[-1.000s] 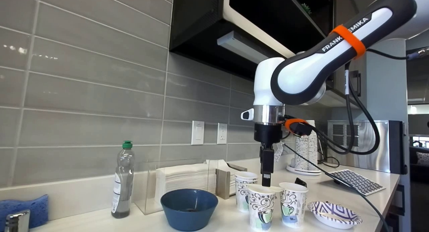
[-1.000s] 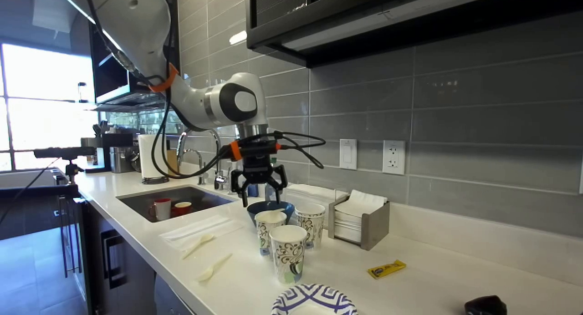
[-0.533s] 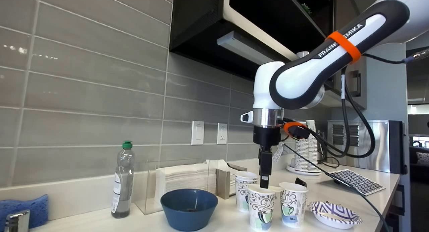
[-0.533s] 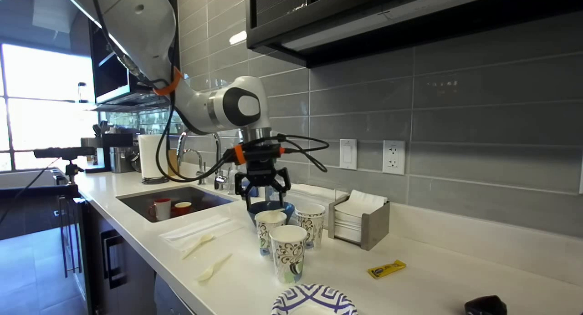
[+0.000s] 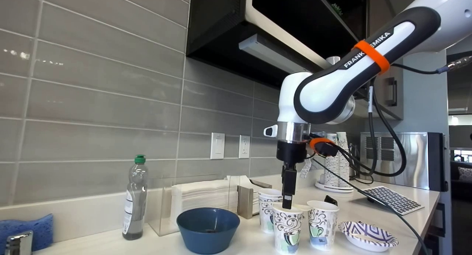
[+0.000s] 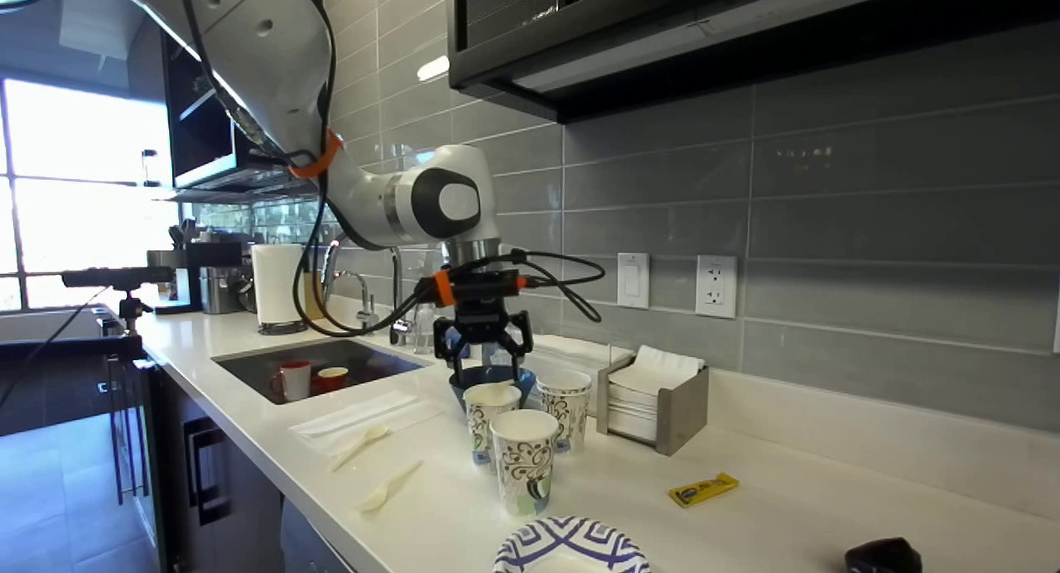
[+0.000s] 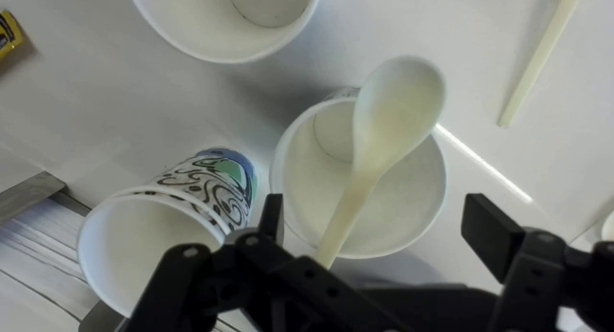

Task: Swap the places of the spoons on the cups

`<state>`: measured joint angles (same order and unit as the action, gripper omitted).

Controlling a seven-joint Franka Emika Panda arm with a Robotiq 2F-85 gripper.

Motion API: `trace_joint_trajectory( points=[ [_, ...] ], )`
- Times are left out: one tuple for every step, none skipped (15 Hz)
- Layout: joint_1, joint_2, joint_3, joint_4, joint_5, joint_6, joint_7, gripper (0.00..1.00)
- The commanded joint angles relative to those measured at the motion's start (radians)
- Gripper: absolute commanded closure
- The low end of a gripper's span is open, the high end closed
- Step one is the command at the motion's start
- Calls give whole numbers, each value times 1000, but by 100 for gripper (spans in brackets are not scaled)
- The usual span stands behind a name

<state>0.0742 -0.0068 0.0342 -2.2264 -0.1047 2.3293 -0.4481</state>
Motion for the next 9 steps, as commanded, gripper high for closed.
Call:
trace_joint_trajectory(
  points=[
    [-14, 29, 1, 31, 35, 8, -41, 12],
    [-16, 32, 1, 34, 33, 8, -40, 8],
    [-17, 33, 1, 34, 33, 8, -39, 8],
    [-19, 36, 1, 36, 33, 7, -39, 17],
    [-20, 37, 2, 37, 33, 7, -39, 35],
    [-21, 40, 2, 39, 33, 6, -41, 41],
    [-21, 41, 2, 40, 33, 6, -40, 49],
    [-22, 43, 2, 40, 32, 6, -40, 57],
    [-23, 44, 3, 41, 31, 6, -39, 63]
  ],
)
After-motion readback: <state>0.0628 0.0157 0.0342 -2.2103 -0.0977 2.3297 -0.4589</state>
